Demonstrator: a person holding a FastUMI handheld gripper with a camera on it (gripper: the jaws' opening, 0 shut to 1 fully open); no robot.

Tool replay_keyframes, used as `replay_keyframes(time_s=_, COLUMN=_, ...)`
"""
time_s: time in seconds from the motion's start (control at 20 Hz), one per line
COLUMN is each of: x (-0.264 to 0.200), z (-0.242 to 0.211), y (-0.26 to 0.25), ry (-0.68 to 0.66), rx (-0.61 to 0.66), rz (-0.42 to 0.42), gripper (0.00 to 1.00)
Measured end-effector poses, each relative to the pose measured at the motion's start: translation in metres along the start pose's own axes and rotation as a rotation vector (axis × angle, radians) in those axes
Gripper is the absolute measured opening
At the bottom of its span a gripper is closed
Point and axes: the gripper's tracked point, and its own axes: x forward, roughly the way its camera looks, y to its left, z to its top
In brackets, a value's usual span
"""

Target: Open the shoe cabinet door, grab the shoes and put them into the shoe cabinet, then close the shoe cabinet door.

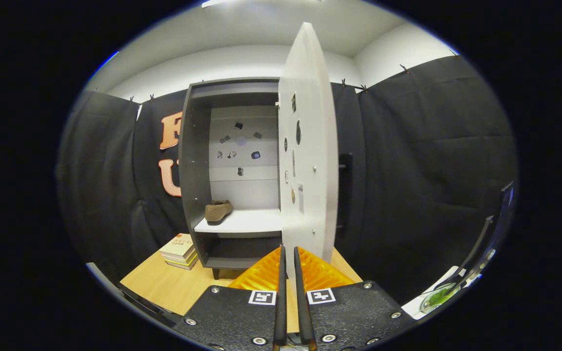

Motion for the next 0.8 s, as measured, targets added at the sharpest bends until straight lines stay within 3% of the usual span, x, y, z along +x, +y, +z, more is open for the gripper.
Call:
replay_keyframes(time_s=0.15, x=-0.003, z=-0.031, y=0.038, ry=0.078, rx=0.017, rz=0.041, gripper=0.09)
replay_keyframes(time_s=0.35, x=0.013, z=-0.058, y=0.065, ry=0.110, rx=-0.004, rz=0.044, gripper=0.17)
replay_keyframes(time_s=0.8, x=0.069, z=-0.163, y=0.108, ry=0.292, rx=0.037, rz=0.087, gripper=0.45)
